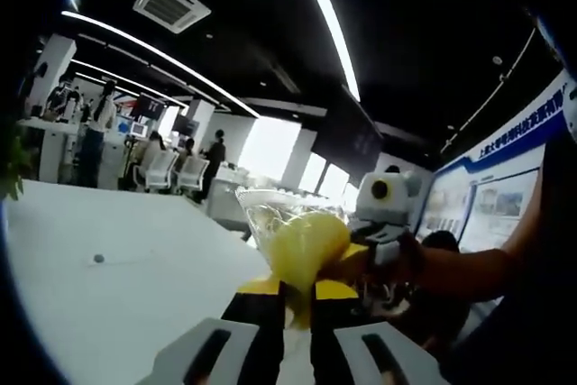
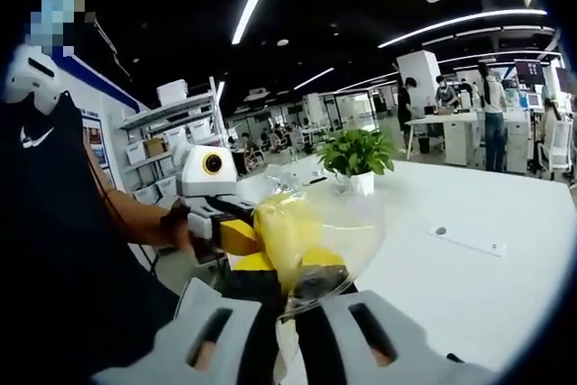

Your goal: Compare the silicone blocks by pressing each to a similar depth, holding the contact briefly, and releasing to observe deformation and rebound differences across the visible hardness samples.

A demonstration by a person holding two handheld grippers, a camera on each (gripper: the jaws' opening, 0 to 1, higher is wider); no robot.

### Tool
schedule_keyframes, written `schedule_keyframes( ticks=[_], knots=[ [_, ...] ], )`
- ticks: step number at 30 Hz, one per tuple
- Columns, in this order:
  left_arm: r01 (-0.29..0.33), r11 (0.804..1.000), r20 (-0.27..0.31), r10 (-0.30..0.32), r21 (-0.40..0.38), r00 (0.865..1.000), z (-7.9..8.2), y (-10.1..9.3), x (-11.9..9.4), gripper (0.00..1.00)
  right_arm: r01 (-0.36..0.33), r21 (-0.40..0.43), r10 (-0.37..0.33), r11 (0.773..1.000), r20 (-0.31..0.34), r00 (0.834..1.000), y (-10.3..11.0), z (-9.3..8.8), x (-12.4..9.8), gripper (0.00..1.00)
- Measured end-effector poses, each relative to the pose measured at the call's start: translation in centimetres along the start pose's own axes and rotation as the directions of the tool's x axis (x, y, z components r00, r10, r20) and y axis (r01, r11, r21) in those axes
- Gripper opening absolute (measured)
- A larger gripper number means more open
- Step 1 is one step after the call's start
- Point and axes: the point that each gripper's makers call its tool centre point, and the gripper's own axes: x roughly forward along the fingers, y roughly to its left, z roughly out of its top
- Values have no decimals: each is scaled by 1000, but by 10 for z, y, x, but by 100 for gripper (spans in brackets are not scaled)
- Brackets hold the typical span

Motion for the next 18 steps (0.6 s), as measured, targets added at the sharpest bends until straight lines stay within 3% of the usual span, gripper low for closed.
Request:
schedule_keyframes(
  ticks=[2, 4, 18],
  knots=[
    [4, 1000, -1, -4, -5, 1000, 0, -2, 0, 6, -18, -60, 18, 998, 4, 1000, 1, 2, 0, 0],
    [3, 1000, -2, -3, -6, 1000, 1, -2, 0, 6, -16, -28, 16, 999, -2, 1000, 1, 1, 0, 0],
    [-11, 999, -14, 11, 30, 1000, 2, 0, 4, 4, -17, -13, 17, 1000, 24, 1000, -4, 2, -1, 0]
  ],
)
